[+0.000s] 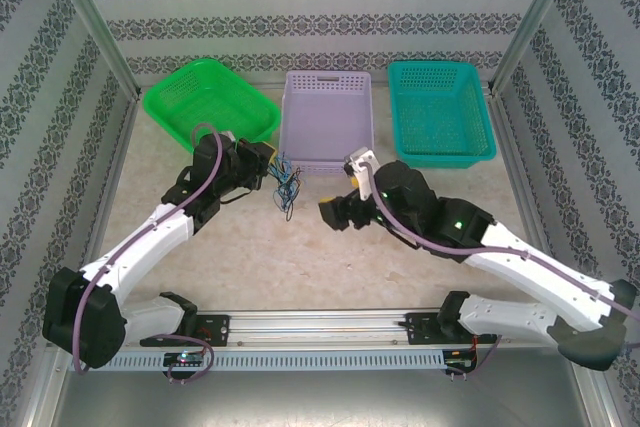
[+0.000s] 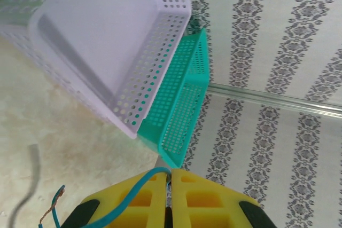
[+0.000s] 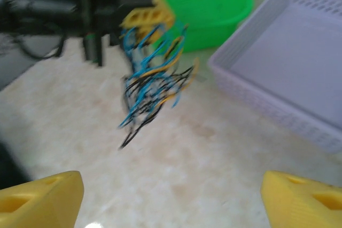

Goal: Untangle the cables

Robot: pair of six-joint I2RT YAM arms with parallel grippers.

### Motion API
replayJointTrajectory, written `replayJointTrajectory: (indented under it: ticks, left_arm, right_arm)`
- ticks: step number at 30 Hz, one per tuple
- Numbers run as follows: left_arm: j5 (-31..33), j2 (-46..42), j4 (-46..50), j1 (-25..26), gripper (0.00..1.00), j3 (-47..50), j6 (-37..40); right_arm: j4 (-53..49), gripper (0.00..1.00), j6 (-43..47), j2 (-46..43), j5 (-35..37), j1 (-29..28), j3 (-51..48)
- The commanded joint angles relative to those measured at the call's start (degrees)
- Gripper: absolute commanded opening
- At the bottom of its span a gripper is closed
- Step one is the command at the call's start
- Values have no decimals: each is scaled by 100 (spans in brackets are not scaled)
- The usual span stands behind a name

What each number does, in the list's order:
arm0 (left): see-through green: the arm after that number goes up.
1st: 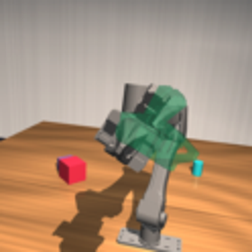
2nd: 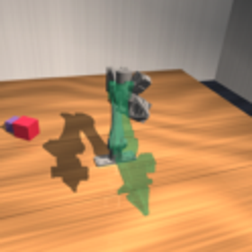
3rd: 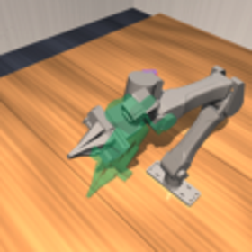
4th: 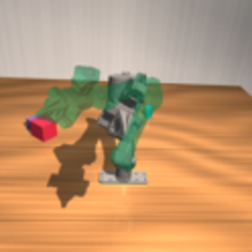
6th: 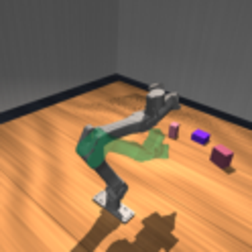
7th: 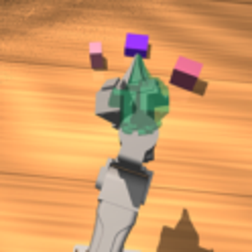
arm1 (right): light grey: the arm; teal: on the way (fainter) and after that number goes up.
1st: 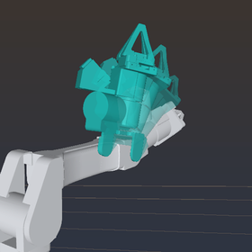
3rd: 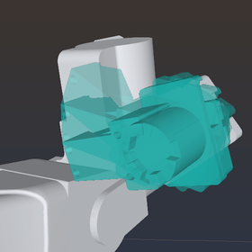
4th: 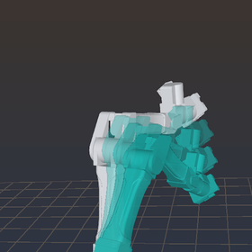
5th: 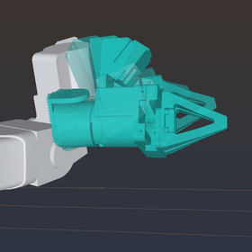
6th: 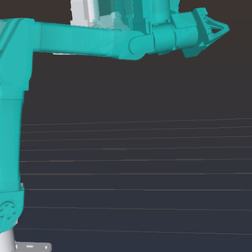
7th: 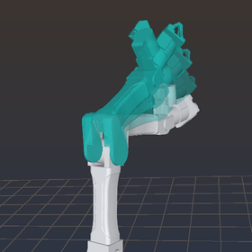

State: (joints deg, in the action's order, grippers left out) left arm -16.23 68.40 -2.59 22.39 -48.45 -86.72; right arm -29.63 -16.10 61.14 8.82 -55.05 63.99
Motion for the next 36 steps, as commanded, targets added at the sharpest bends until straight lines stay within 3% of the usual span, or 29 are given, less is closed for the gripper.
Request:
replayJointTrajectory:
  ticks: [1, 5, 9, 12, 14, 17, 18, 23, 27, 29, 32, 36]
  left_arm:
    - [68, -104, 445, 38, 0, -318, 139]
    - [134, -118, 463, 59, 0, -310, 67]
    - [156, -142, 483, 72, 0, -297, 15]
    - [137, -185, 505, 90, 0, -296, -30]
    - [142, -233, 564, 91, 0, -310, -39]
    - [195, -346, 701, 90, 0, -349, -8]
    - [221, -375, 775, 78, 0, -380, 30]
    - [22, -415, 954, -165, 0, -512, 516]
    - [-655, -96, 700, -399, 0, -700, 1181]
    - [-842, 56, 826, -441, 0, -921, 1602]
    - [-868, 149, 1314, -446, 0, -1243, 2182]
    - [-87, 106, 2799, -454, 0, -1843, 3182]
  right_arm:
    - [429, 83, 287, 930, 904, -226, 448]
    - [352, 82, -303, 1905, 1249, -755, 1169]
    - [225, 83, -972, 2549, 1447, -846, 1457]
    - [29, 75, -1132, 2868, 1600, -779, 1616]
    - [64, 63, -1205, 2929, 1421, -588, 1546]
    - [308, 20, -1291, 2768, 557, -137, 1223]
    - [483, 11, -1253, 2635, 45, 41, 1060]
    - [1483, 0, -1465, 2209, -4263, 1140, 283]
    - [1429, 0, -1830, 2423, -6356, 1378, 118]
    - [1056, 0, -1694, 2483, -6522, 1378, 91]
    - [941, 0, -1648, 2333, -6194, 1522, -140]
    - [1157, 0, -1847, 1921, -5721, 1855, -515]
